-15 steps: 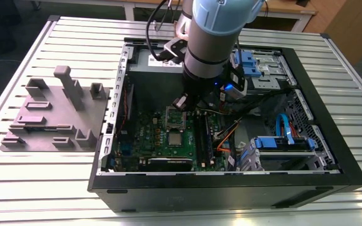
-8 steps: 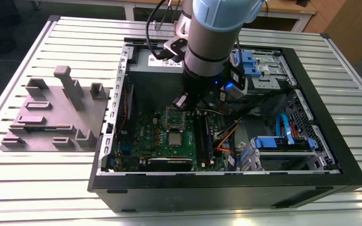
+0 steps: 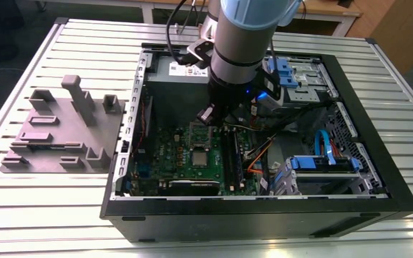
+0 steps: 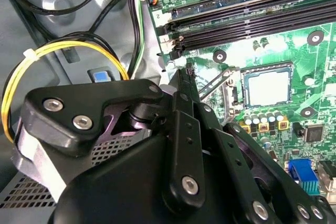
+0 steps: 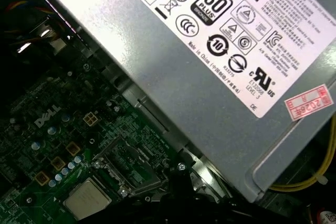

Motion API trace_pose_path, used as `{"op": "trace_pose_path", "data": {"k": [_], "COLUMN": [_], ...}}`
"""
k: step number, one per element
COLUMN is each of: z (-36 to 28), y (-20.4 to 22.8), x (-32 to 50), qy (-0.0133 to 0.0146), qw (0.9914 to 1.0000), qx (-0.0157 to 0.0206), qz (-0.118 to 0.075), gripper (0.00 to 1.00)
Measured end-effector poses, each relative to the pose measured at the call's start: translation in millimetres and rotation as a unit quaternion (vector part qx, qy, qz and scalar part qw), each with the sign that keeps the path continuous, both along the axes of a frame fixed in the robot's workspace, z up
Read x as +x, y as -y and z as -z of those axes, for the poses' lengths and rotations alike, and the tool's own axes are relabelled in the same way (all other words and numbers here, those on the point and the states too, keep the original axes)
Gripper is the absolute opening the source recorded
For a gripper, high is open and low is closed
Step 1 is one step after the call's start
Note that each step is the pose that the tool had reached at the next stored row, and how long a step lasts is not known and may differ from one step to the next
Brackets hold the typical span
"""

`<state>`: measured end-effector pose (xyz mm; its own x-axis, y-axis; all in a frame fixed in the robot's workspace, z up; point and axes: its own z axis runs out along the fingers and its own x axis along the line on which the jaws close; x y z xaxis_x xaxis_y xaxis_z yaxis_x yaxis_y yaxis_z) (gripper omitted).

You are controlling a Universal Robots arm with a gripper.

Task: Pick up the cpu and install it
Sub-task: 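Close the cpu cover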

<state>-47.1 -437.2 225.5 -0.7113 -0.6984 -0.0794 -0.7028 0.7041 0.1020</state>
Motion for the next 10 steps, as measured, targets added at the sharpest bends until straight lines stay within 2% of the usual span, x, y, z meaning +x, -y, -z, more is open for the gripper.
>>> {"op": "trace_pose_path", "data": {"k": [10], "z": [-2.8], "y": [1.3], "x": [-1.0], "qy": [0.0], "qw": [0.99997], "qx": [-0.0076], "qz": [0.0], "gripper": [0.1]}}
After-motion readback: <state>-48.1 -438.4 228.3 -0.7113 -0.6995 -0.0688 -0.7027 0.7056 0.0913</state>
